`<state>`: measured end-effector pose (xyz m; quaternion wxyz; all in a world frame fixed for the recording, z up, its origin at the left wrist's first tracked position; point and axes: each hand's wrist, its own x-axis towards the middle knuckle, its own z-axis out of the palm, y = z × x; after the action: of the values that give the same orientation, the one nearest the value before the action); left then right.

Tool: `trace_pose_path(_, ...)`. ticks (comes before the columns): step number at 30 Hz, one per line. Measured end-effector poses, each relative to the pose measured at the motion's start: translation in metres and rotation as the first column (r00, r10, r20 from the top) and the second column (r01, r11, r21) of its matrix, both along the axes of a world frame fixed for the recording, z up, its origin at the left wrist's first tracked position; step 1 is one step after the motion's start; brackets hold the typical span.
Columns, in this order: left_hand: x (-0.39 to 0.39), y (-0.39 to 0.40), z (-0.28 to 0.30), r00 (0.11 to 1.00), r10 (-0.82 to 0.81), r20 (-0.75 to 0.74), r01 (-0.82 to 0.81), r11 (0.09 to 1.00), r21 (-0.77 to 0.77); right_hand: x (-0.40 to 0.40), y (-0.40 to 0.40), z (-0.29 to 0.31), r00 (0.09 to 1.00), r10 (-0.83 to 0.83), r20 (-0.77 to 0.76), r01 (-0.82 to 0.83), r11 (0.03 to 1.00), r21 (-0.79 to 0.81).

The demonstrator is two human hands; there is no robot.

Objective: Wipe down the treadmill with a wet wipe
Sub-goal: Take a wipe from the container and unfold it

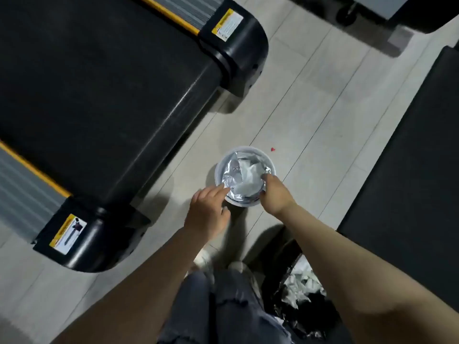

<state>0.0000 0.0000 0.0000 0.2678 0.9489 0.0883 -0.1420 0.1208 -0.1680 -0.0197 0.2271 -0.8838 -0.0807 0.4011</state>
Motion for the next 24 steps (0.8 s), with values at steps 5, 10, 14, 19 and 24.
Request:
trace_pose_path(5, 0.02, 0.01, -0.057, 0.997, -0.07, 0.033, 0.068, 0.997, 0.033, 0.023, 0.035, -0.059, 1.0, 0.008, 0.014, -0.008, 1.0, -0.001)
trace_pose_path(10, 0.027, 0.02, -0.095, 0.991, -0.136, -0.019, 0.137, 0.988, 0.076, 0.041, 0.055, -0.096, 0.887, 0.455, 0.076, -0.371, 0.801, -0.47)
trace_pose_path(14, 0.027, 0.021, -0.103, 0.99, -0.133, -0.055, 0.137, 0.987, 0.083, 0.038, 0.068, -0.112, 0.797, 0.601, 0.067, -0.428, 0.64, -0.638)
trace_pose_path(19, 0.023, 0.019, -0.103, 0.988, -0.123, -0.094, 0.127, 0.991, 0.041, 0.041, 0.062, -0.106, 0.827, 0.547, 0.13, -0.411, 0.746, -0.524)
trace_pose_path(24, 0.026, 0.021, -0.084, 0.986, -0.036, -0.163, 0.023, 0.996, -0.082, 0.041, 0.047, -0.072, 0.965, -0.002, 0.263, 0.033, 0.993, -0.113)
